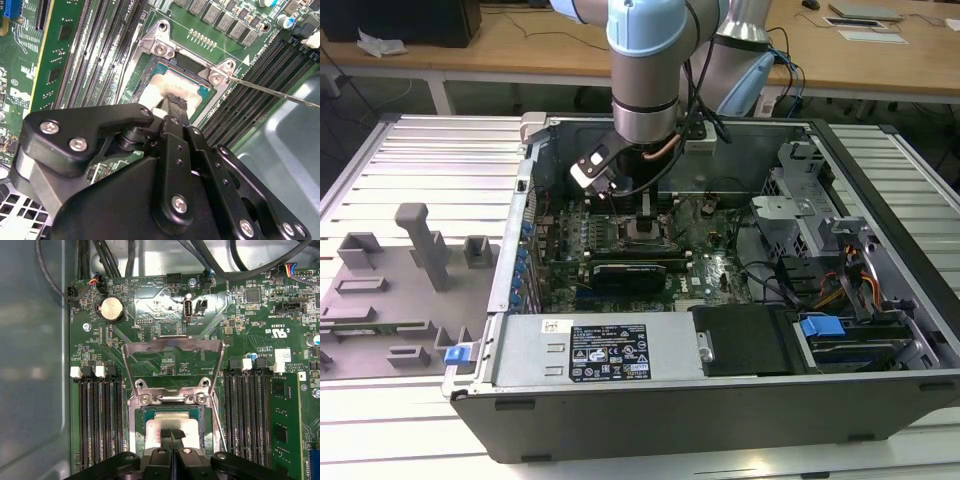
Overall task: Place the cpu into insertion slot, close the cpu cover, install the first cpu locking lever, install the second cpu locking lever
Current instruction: 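Place the cpu into insertion slot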
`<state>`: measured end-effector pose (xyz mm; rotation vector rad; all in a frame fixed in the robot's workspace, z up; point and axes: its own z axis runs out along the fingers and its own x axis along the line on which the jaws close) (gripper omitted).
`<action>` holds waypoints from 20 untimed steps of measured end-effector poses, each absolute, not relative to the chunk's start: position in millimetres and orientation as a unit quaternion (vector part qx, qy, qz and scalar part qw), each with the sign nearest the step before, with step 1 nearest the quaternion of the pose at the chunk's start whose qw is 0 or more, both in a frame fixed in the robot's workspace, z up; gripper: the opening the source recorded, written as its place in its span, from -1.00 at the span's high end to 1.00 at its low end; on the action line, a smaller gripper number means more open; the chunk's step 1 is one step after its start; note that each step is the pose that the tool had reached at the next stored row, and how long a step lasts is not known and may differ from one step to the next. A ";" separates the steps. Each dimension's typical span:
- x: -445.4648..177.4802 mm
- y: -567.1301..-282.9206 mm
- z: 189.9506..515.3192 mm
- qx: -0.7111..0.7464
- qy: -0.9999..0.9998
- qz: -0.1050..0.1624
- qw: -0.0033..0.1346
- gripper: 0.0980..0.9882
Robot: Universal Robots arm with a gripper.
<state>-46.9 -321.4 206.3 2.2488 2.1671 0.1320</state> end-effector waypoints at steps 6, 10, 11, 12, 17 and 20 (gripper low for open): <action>-47.1 -321.4 205.0 0.719 0.693 0.042 0.008 0.98; -47.1 -321.4 210.0 0.719 0.693 0.041 0.009 0.98; -47.1 -321.4 211.8 0.719 0.693 0.041 0.009 0.98; -47.1 -321.4 215.0 0.719 0.694 0.041 0.009 0.98; -47.2 -321.4 224.6 0.718 0.695 0.038 0.012 0.98; -47.1 -321.4 231.1 0.716 0.697 0.035 0.015 0.98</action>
